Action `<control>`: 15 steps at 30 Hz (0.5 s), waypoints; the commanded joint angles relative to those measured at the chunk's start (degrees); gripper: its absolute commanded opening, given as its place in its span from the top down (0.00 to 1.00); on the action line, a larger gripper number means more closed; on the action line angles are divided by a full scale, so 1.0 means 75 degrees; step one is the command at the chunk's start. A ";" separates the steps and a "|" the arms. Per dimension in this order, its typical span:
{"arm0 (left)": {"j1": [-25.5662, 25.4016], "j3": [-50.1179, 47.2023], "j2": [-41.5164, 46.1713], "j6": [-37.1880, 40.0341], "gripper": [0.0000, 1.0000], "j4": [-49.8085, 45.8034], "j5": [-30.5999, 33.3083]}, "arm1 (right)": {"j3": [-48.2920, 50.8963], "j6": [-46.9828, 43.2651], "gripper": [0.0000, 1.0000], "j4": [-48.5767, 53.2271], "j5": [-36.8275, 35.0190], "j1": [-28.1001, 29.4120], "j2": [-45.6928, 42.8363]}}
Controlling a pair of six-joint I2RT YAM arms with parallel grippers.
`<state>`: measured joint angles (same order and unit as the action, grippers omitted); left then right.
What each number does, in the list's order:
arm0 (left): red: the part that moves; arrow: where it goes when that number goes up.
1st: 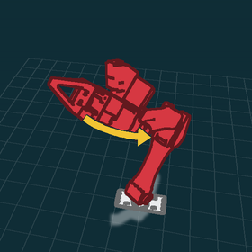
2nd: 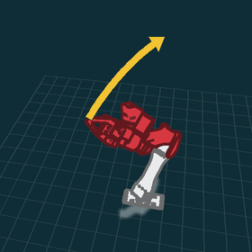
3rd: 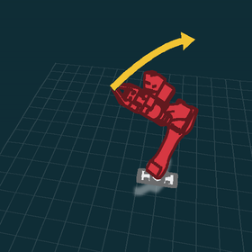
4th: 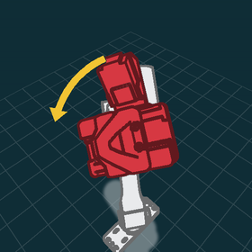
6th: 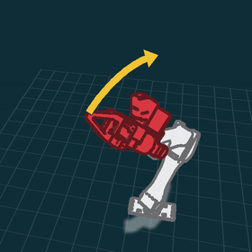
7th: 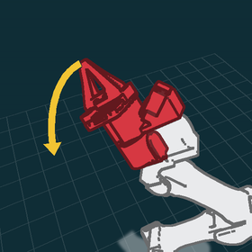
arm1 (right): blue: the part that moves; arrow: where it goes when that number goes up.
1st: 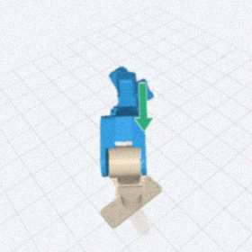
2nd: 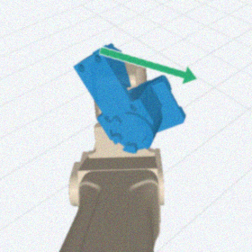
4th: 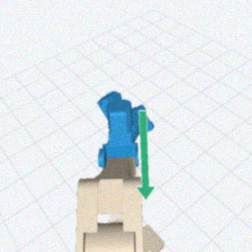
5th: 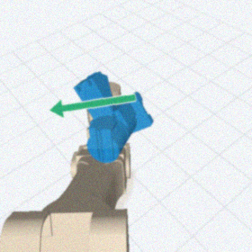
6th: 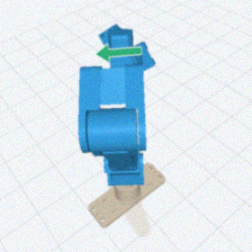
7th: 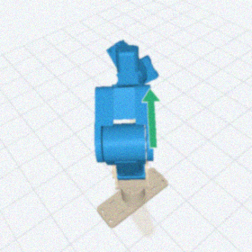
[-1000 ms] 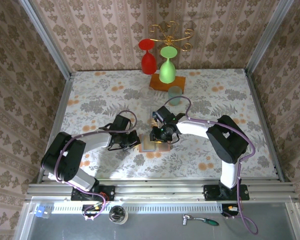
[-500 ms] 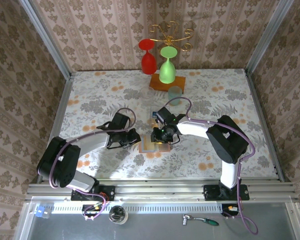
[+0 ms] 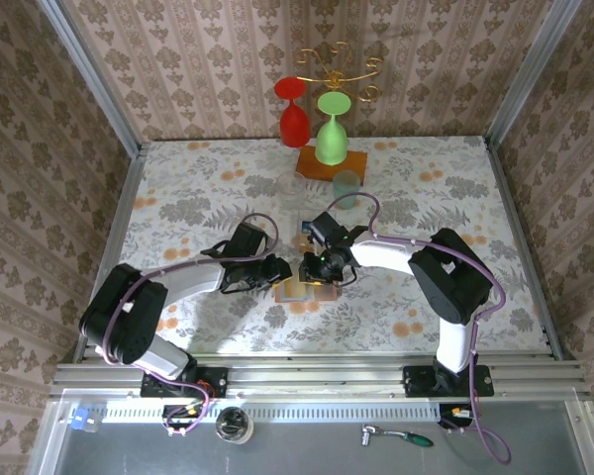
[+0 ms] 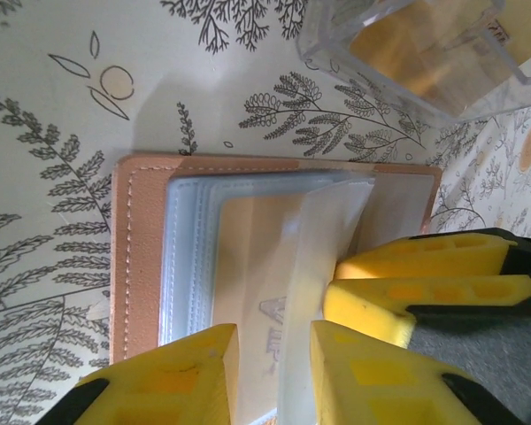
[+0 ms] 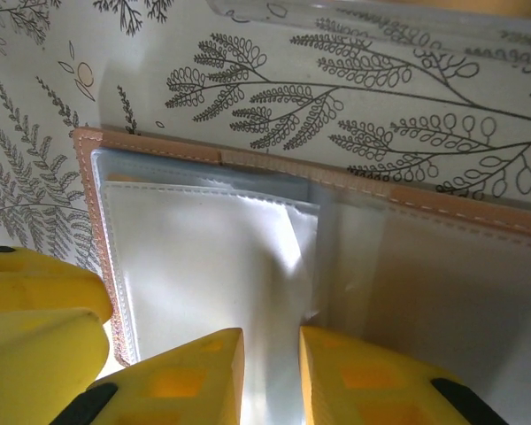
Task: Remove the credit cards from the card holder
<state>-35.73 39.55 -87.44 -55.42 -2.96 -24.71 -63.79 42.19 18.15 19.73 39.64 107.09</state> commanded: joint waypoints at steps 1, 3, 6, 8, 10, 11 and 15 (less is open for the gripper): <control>-0.0075 0.0172 -0.0166 -0.0158 0.75 0.0216 -0.0174 | 0.0196 -0.0050 0.74 0.0065 -0.0108 -0.0035 -0.0206; -0.0092 0.0196 -0.0228 -0.0191 0.76 0.0251 -0.0197 | 0.0220 -0.0037 0.75 0.0048 -0.0099 -0.0047 -0.0207; -0.0118 0.0208 -0.0254 -0.0245 0.78 0.0312 -0.0221 | 0.0244 -0.0024 0.75 0.0007 -0.0087 -0.0045 -0.0254; -0.0117 0.0229 -0.0251 -0.0264 0.79 0.0316 -0.0221 | 0.0267 -0.0025 0.74 0.0012 -0.0087 -0.0055 -0.0314; -0.0143 0.0255 -0.0257 -0.0287 0.80 0.0313 -0.0209 | 0.0295 -0.0047 0.74 0.0008 -0.0087 -0.0079 -0.0381; -0.0148 0.0278 -0.0258 -0.0298 0.80 0.0302 -0.0210 | 0.0313 -0.0059 0.74 0.0013 -0.0090 -0.0108 -0.0415; -0.0226 0.0406 -0.0235 -0.0310 0.81 0.0136 -0.0134 | 0.0419 -0.0100 0.74 0.0019 -0.0088 -0.0207 -0.0660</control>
<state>-36.75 40.75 -88.95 -57.04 -1.23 -25.56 -61.65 42.19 17.85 19.73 38.81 104.90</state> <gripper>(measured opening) 0.193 0.262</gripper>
